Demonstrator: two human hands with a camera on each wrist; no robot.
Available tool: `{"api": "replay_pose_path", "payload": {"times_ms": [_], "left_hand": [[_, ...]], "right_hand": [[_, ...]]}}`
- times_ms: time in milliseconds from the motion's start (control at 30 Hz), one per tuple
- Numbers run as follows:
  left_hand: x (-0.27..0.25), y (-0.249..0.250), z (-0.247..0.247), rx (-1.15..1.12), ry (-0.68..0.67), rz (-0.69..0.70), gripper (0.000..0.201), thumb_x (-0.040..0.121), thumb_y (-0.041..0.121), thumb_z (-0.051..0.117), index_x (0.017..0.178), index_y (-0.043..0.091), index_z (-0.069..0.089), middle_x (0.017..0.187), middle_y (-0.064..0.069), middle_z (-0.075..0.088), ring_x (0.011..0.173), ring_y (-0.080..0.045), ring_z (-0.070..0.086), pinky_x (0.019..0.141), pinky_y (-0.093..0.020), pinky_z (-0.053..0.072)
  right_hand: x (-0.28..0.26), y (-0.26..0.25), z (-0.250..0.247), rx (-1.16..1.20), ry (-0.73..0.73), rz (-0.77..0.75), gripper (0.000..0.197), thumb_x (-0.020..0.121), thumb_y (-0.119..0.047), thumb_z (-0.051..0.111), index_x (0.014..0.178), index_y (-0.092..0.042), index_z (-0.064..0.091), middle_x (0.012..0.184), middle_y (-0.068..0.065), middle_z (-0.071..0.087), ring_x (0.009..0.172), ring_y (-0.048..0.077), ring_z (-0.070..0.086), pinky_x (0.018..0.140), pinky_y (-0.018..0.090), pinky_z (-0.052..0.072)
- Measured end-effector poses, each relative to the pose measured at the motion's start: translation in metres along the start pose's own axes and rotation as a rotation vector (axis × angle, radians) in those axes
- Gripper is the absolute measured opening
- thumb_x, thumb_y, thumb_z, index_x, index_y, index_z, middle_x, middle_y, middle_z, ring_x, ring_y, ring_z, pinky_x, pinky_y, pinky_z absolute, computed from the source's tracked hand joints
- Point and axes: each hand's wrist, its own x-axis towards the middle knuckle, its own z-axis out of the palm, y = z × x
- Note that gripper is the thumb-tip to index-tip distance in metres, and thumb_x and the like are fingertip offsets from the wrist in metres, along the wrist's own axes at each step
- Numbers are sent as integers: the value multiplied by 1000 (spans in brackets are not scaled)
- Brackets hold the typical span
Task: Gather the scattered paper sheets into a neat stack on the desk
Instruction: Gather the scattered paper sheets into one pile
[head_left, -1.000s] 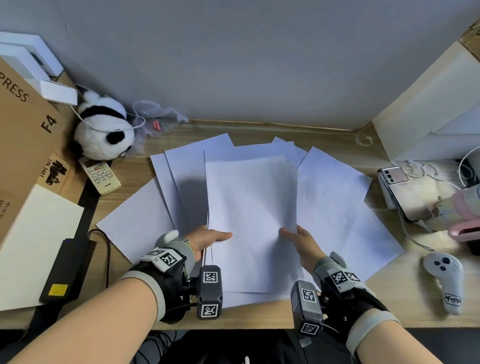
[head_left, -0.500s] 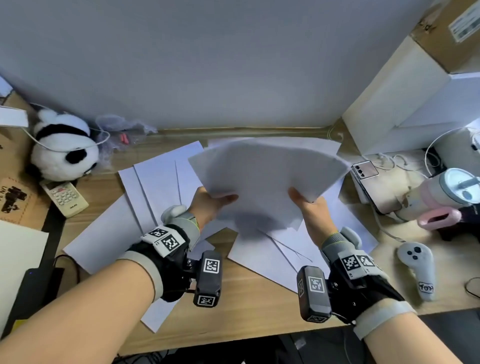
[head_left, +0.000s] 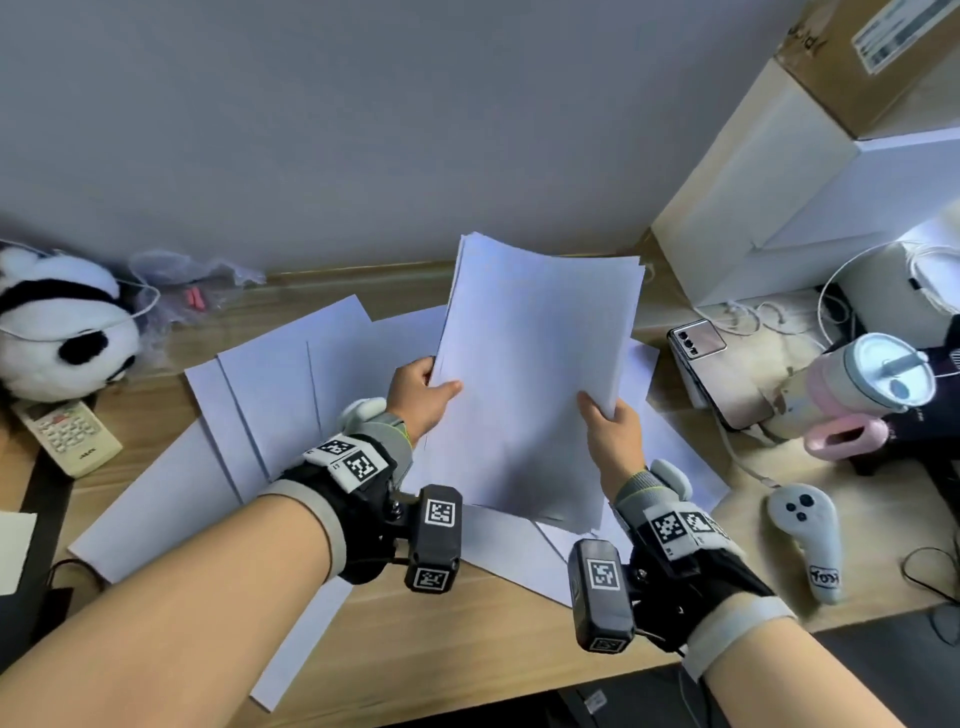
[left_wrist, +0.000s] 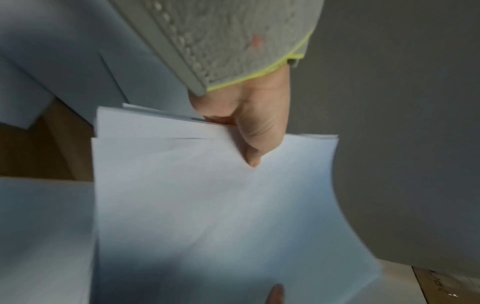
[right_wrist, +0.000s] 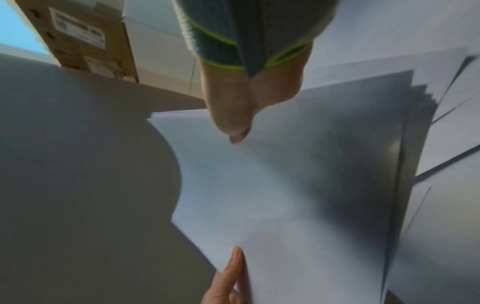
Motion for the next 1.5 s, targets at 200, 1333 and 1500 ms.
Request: {"api": "replay_pose_path", "payload": {"times_ms": [200,1333,1500], "left_hand": [[20,-13,47,125,-179,-213,11,88,4,53,87,12,60,80,-9,55,80,-19,49,76,-23,39],[-15,-76,-78,-17,204,-561,57,96,4,44,146,-6,18,125,-8,49,117,-18,43,86,-24,41],[-21,-75,-76,-30,195,-550,51,96,2,42,144,-7,25,115,-3,47,98,-12,32,77,-21,27]], "right_hand": [[22,39,-23,-88,163,277,21,77,-17,61,87,1,66,86,19,62,75,26,54,71,38,48],[51,22,44,-80,-121,404,19,85,-2,47,69,-10,51,65,7,43,54,19,39,54,24,34],[43,18,56,-124,-263,459,20,84,-8,64,67,-9,53,58,6,50,52,15,48,53,22,44]]}}
